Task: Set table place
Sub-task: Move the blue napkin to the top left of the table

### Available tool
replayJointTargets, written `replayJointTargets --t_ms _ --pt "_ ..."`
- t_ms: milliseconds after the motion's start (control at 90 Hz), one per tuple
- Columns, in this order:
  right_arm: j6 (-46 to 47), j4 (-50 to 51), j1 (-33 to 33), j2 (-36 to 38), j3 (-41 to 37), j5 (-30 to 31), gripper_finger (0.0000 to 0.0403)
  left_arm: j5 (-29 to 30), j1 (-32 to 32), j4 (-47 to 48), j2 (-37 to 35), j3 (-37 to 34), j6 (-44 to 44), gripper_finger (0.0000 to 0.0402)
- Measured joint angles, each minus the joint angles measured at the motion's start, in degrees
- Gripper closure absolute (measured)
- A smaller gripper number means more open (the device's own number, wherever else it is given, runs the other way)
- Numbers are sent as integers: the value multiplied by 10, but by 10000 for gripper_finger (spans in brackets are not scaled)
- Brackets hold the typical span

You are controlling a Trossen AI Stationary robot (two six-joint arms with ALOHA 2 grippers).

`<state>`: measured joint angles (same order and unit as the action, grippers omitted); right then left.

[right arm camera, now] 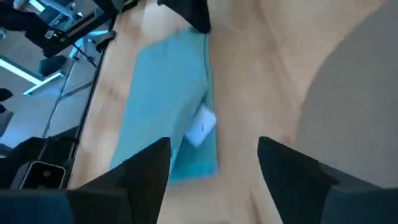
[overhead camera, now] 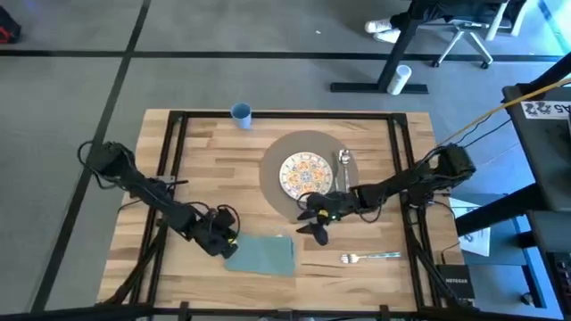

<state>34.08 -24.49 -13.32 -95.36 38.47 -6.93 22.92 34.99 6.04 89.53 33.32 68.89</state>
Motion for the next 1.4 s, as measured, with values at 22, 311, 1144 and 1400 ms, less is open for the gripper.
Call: replayJointTargets --t_ms 22,311,1144,1400 --pt "4 0 -2 -4 3 -6 173 0 -2 -4 2 0 -4 402" --pt "10 -11 -22 -17 14 -14 173 3 -34 -22 4 12 -93 401" --pt "-5 11 -34 -17 13 -92 387 -100 -75 -23 53 80 -271 402" --pt "17 10 -60 -17 13 -77 401 -78 -10 -37 98 82 -133 402"
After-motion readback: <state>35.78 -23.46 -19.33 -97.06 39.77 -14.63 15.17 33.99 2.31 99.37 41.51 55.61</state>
